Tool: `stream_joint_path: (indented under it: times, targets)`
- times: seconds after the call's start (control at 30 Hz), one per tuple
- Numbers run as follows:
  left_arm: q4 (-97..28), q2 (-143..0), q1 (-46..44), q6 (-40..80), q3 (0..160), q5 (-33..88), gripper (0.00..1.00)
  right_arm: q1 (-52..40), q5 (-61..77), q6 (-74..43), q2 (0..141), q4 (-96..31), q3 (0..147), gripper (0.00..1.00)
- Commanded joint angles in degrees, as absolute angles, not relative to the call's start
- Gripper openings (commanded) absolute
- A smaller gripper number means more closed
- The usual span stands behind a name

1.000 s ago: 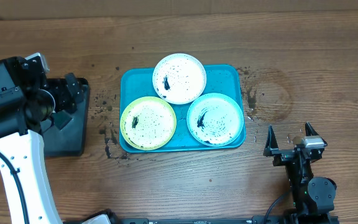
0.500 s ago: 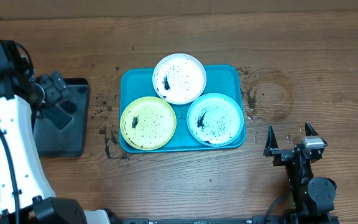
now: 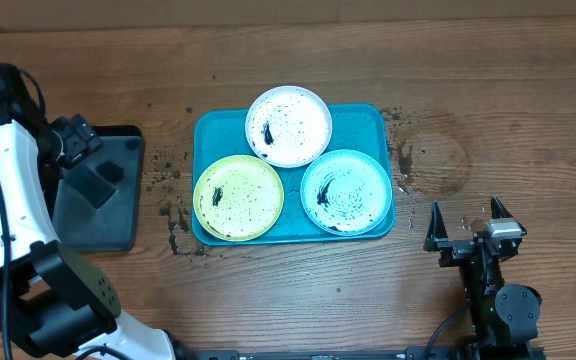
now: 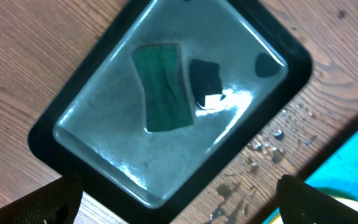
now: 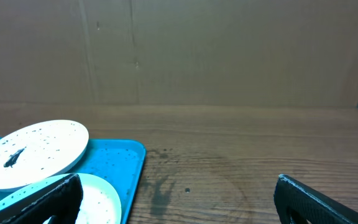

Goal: Clean dirty plates on tray and stack at the side
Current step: 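Move the left gripper to the sponge in the black water tray, then grasp the green sponge with the left gripper and dip it in water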

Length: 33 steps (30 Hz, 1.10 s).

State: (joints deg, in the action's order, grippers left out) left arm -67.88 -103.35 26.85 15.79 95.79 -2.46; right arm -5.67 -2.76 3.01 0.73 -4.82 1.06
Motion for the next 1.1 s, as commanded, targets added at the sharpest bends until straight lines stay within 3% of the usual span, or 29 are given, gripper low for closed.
stream_joint_path:
  times: [0.0, 0.83, 0.93, 1.07]
  targets:
    - [-66.50, -105.78, 28.69, 17.43, 96.57, -3.14, 1.00, -5.65, -2.46, 3.05, 0.27, -4.62, 0.47, 1.00]
    - [-60.23, -126.89, 31.79, 16.29, 95.72, 7.64, 1.00, -5.65, -2.48, 3.05, 0.30, -4.62, 0.47, 1.00]
    - [-61.54, -128.25, 31.44, 16.29, 95.59, 7.77, 0.94, -5.65, -2.46, 3.05, 0.30, -4.62, 0.47, 1.00]
    - [-62.13, -128.84, 31.38, 16.29, 95.59, 7.73, 0.77, -5.65, -2.46, 3.05, 0.27, -4.62, 0.47, 1.00]
